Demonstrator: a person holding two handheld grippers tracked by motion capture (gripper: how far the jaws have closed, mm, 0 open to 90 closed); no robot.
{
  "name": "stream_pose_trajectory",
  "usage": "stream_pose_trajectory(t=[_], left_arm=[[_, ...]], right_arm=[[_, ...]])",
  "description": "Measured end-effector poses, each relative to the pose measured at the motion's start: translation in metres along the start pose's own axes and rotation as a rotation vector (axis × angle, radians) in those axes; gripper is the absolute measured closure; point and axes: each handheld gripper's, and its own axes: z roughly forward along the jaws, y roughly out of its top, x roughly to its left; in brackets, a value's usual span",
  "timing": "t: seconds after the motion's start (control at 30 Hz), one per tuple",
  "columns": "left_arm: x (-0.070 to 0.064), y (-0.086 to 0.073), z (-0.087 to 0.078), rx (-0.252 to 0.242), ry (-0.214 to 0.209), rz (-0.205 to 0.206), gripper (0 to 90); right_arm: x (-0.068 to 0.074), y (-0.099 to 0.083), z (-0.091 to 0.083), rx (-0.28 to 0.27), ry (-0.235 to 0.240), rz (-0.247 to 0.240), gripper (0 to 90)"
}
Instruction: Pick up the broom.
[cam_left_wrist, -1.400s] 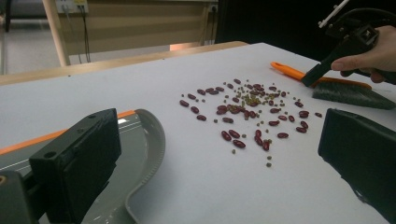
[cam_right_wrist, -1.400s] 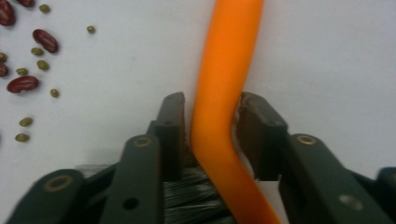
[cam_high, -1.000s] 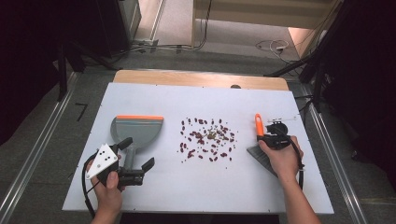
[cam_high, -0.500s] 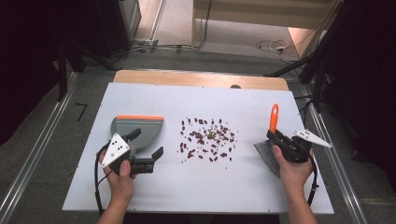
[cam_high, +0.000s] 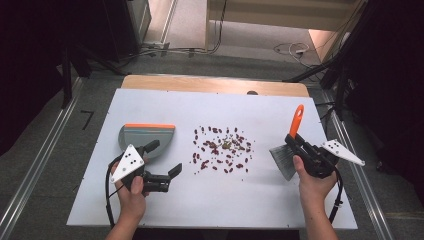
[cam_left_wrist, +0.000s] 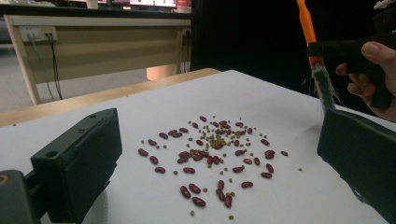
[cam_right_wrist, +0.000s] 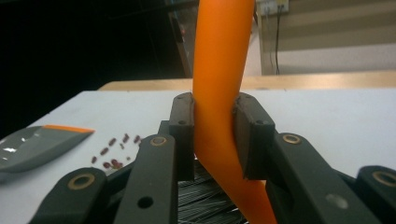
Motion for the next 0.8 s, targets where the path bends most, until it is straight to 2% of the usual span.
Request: stream_pose_trajectory(t=[0.07,0.17,0.2,0.27,0.3,0.33,0.37,0.43,0.8], left_arm=[[-0.001,0.0,0.0,0.002,-0.004,0.0,0.8],[-0.003,0.001,0.002,0.004,-0.013,-0.006,0.8],[-0.005,0.001,0.003,0.007,-0.013,-0.01,0.8],[-0.009,0.002,0.006,0.011,-0.031,-0.024,0.8],[-0.009,0.002,0.006,0.011,-0.031,-0.024,0.8],[-0.011,0.003,0.007,0.011,-0.033,-0.026,0.8],[-0.014,0.004,0.008,0.011,-0.054,-0.029,1.2],[-0.016,0.005,0.009,0.008,-0.059,-0.024,7.1],[-0.038,0.008,0.019,0.018,-0.14,-0.034,7.2]], right_arm=[[0.01,0.004,0.0,-0.005,0.031,-0.009,69.5],[0.023,0.009,-0.001,-0.018,0.061,-0.022,69.4],[0.023,0.009,-0.001,-0.018,0.061,-0.022,69.4],[0.036,0.012,-0.001,-0.029,0.086,-0.036,69.4],[0.036,0.012,-0.001,-0.029,0.086,-0.036,69.4],[0.043,0.014,-0.001,-0.034,0.105,-0.034,69.4],[0.046,0.014,-0.001,-0.034,0.119,-0.032,69.4],[0.052,0.015,-0.001,-0.037,0.132,-0.031,69.4],[0.086,0.015,0.001,-0.039,0.19,-0.07,69.4]])
